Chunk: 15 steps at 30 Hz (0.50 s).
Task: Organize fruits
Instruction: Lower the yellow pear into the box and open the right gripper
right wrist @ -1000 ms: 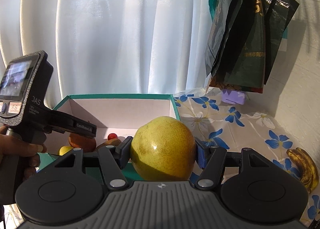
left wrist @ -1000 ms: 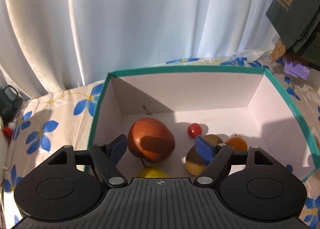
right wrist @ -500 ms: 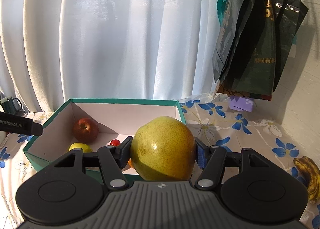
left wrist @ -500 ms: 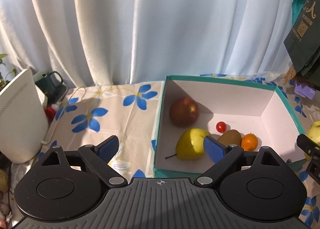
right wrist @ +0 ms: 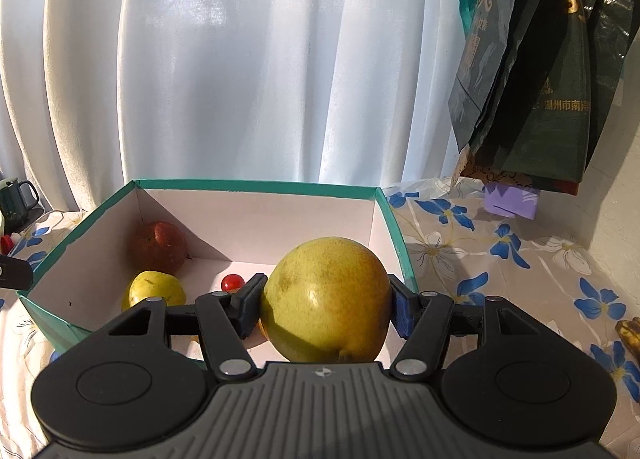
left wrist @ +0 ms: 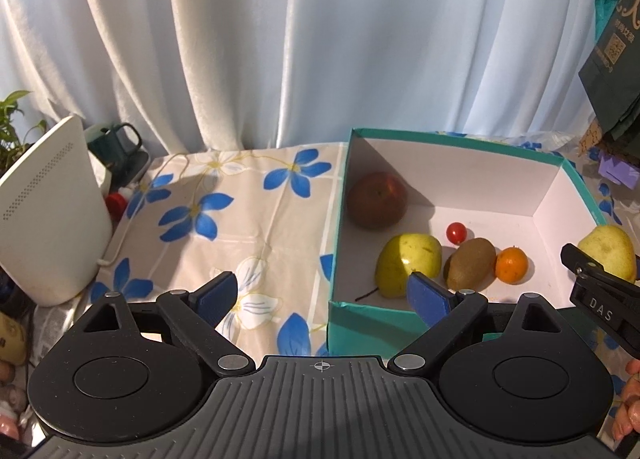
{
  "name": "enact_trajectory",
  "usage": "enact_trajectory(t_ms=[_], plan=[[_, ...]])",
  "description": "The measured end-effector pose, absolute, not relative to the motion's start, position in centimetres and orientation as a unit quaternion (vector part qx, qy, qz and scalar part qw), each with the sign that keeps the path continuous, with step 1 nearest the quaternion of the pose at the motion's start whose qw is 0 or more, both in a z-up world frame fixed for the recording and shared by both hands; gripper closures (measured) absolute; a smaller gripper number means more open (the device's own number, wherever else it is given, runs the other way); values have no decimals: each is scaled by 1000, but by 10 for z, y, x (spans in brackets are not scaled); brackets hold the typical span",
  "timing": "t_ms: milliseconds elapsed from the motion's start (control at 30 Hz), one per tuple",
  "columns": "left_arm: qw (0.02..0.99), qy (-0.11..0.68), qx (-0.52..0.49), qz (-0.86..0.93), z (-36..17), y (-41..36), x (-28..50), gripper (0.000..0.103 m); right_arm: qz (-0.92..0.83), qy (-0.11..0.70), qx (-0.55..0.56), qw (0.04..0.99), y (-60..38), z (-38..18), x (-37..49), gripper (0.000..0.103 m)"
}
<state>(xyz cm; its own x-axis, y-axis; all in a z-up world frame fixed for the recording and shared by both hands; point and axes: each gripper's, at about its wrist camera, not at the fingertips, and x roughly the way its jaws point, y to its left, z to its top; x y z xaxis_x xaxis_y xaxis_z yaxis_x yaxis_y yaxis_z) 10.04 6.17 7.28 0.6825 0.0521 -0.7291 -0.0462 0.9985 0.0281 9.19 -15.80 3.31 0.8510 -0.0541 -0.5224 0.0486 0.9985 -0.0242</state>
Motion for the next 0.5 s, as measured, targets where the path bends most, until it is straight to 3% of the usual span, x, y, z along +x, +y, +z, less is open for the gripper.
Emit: enact_trajectory(t_ms=[500], plan=[[913, 407, 10, 27, 68, 57, 104, 8, -19, 312, -11, 950, -158, 12, 110, 40]])
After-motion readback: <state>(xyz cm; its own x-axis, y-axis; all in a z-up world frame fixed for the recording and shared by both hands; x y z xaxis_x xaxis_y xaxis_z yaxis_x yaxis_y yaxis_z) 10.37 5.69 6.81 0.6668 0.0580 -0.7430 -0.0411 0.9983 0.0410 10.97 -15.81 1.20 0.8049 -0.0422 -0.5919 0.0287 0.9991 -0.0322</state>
